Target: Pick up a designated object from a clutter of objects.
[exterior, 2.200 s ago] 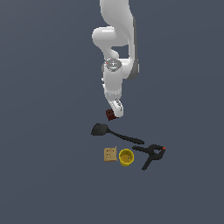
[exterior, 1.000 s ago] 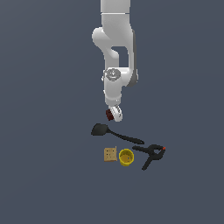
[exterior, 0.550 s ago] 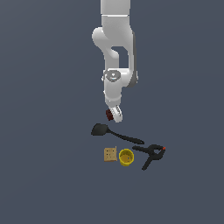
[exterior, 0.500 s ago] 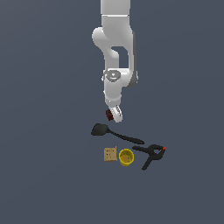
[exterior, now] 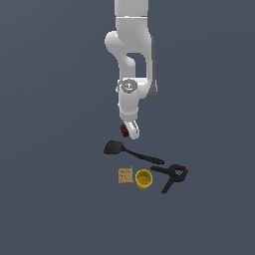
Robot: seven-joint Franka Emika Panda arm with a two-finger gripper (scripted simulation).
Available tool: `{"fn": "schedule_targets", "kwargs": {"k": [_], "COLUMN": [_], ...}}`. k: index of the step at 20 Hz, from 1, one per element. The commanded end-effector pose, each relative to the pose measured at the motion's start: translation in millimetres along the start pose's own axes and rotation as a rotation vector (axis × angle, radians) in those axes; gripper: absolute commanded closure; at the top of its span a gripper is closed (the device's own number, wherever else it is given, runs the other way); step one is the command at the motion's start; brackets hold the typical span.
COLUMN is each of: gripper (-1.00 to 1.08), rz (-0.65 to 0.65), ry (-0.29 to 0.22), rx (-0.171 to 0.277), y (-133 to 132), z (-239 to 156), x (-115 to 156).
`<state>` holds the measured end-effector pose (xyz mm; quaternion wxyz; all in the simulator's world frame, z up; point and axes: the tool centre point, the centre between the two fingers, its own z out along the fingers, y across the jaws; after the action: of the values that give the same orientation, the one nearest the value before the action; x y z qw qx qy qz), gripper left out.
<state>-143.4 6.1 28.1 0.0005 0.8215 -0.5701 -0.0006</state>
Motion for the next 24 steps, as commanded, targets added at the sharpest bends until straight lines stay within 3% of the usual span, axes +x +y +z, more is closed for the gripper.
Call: {"fn": "schedule_targets", "kwargs": {"k": [1,12,24], "gripper": [1.08,1.08,1.08], "rz": [0.0,0.0,0.001], "ry": [0.0,0.0,0.002], "rx": [0.001,0.001,0.001], "y": [-2.5,-30.1,-90.0], "z": [-3.2,-43.4,-129.6], "x": [0.3,2.1,6.9]}}
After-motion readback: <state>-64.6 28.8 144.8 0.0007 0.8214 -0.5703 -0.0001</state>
